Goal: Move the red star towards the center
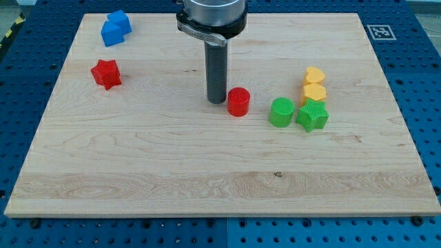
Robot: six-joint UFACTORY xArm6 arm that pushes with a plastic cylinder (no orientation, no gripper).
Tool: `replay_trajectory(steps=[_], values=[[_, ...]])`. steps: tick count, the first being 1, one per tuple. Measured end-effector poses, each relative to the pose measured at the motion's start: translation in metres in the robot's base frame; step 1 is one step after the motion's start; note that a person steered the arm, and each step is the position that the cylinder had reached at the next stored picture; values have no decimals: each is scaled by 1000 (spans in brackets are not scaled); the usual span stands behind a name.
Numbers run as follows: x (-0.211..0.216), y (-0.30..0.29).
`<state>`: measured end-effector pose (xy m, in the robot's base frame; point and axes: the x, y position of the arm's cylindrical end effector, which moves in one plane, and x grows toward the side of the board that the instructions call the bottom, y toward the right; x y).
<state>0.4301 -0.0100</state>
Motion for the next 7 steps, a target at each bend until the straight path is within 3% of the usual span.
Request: replay_trajectory(steps=[5, 7], values=[[3, 32], [19, -9]])
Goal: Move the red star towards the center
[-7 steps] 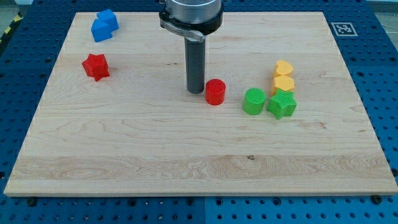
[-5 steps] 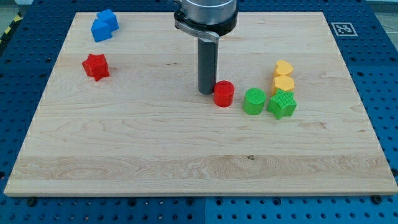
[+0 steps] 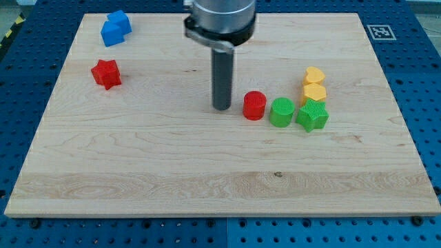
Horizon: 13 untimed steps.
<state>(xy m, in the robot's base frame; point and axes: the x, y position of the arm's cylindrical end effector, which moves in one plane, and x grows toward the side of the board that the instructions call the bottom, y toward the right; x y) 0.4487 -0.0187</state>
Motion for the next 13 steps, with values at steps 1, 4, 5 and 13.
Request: replay_trajectory(steps=[1, 4, 5, 13], values=[[15, -50], [-14, -227], [-46, -238], [-84, -195]])
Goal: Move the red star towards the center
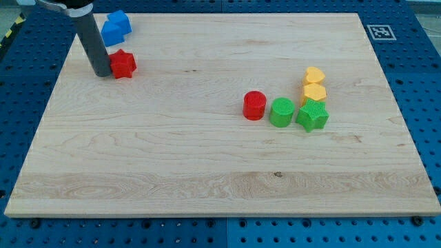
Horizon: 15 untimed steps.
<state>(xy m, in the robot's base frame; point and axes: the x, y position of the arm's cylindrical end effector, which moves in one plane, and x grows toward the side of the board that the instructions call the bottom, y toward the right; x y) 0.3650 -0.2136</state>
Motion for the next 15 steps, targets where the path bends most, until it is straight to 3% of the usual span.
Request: replay_trajectory(steps=[2, 4, 7, 12, 15], values=[[0, 39], [-14, 3], [-24, 29], [-8, 126], [-27, 133]])
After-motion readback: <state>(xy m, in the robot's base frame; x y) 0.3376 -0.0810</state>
